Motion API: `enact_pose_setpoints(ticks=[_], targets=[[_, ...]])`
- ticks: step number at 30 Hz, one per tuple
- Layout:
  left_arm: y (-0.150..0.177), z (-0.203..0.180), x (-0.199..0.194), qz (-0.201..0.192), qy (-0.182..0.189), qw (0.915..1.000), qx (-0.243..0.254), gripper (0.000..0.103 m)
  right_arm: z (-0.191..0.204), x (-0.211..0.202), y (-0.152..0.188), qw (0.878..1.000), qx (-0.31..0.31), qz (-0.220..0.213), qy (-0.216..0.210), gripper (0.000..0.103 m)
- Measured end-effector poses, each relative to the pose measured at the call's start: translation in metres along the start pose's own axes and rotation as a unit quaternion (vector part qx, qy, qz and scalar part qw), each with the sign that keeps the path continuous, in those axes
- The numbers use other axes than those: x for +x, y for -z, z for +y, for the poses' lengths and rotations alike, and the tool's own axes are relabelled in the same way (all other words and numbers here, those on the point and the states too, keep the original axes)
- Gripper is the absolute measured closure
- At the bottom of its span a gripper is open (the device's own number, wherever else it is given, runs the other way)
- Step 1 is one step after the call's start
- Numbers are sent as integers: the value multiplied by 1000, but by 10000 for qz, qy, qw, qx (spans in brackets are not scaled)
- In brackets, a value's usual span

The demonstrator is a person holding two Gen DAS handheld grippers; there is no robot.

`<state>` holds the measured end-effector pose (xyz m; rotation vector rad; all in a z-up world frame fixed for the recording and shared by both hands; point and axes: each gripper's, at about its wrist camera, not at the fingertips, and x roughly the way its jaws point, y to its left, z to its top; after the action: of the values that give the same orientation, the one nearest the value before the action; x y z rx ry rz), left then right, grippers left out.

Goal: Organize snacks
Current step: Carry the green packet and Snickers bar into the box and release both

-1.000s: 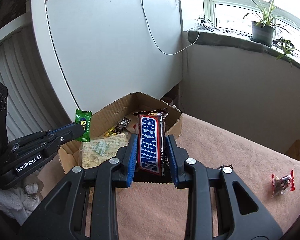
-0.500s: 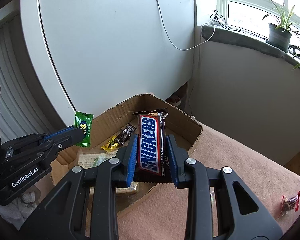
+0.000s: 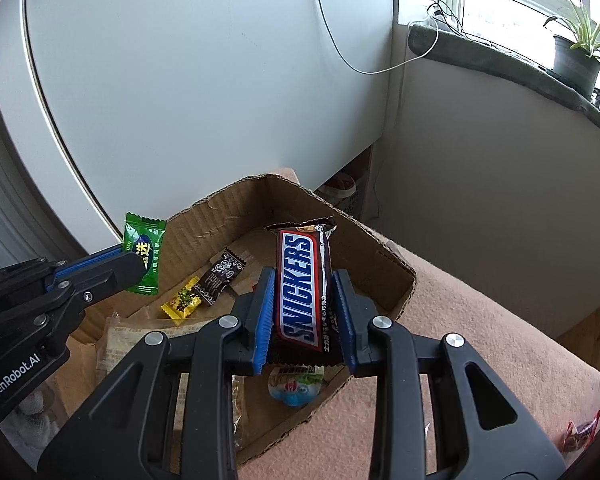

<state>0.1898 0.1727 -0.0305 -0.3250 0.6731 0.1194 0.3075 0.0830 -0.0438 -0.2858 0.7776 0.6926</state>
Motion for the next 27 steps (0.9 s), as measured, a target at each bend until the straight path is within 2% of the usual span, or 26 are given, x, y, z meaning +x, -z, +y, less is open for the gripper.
enact_pose_setpoints(ticks=[8,10,12,17,21,27], targets=[[-5,0,8,86,-47,9999,87,98,1,5,-3,10000,-23,-21,28,73],[-4,1,9,126,-90,9999,56,94,0,2,-2,10000,-3,-59,48,61],[-5,2,8,111,-131,9999,2,85,0,-2,-2,9999,-14,-126,100,41],[-4,4,4,111,-158,9998,-42,84,-2,-8,-5,9997,7,-186,138,39],[-3,2,-1,87,-151,9998,-48,84,-1,-15,-5,9995,6,-247,179,29],[-2,-1,-11,32,-157,9998,-88,84,-2,-31,-3,9994,38,-299,197,27]])
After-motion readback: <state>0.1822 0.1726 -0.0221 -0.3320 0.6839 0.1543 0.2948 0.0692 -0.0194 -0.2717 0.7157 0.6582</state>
